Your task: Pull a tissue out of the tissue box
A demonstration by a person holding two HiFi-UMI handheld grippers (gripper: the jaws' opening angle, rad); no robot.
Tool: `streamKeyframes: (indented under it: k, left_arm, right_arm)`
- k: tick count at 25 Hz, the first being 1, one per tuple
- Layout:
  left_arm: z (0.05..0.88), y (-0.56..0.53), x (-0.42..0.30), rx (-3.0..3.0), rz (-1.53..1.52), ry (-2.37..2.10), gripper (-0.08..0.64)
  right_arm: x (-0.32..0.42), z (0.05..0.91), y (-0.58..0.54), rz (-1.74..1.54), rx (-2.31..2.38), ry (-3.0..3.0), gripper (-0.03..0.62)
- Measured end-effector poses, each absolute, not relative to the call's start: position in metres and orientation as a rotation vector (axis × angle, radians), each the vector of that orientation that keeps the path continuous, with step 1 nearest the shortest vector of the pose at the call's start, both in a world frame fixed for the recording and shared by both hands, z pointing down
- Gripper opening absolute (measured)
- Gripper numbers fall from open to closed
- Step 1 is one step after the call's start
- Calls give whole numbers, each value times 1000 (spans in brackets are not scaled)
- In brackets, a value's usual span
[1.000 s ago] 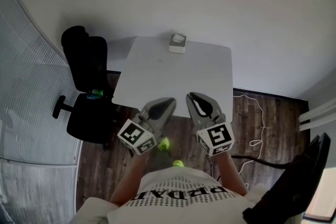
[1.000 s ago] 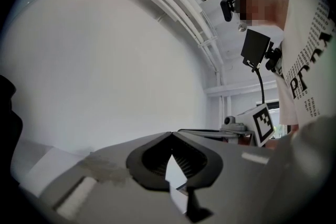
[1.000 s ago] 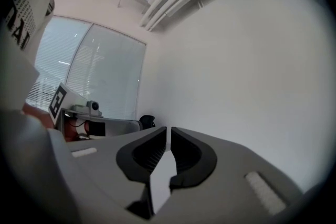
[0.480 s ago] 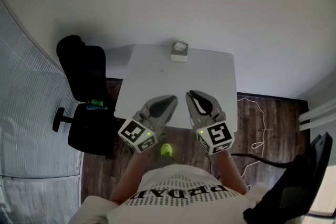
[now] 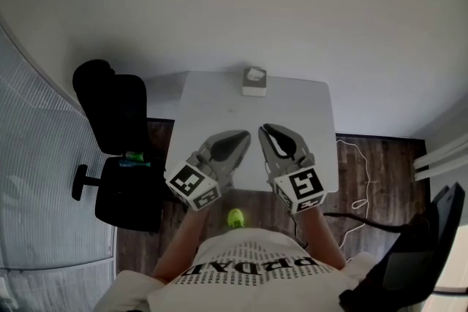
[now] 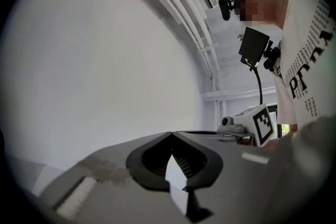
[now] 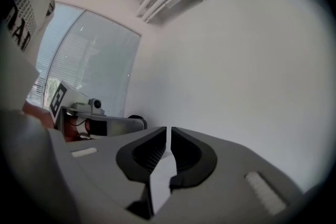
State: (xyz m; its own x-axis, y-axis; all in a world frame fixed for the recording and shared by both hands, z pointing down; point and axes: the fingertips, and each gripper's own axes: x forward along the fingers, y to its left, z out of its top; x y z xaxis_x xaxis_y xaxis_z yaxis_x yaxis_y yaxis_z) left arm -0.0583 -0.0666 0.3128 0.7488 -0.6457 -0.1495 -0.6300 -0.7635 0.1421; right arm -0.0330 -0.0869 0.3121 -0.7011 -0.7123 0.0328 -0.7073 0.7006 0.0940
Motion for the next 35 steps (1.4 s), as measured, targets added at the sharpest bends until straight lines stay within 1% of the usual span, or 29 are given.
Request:
streamKeyframes:
  k: [6,16,25,35]
  left_arm:
    - [324,-83,-78,2842,-311,-1034,-9]
    - [332,-121,-76,2813,-292,-1056,-9]
    - [317,-163,-50,2834,-268,-1095,-9]
    - [333,-205,-8,2794,-200,-1074,-9]
  right_arm:
    - [-46,320,-102,-112,1198,-2799,34]
    - [-42,329,-145,-104,1189,-2797,38]
    - [-23,319,-189,-109,1148,-2840,38]
    - [10,328,-234,-61,1121,-2855,38]
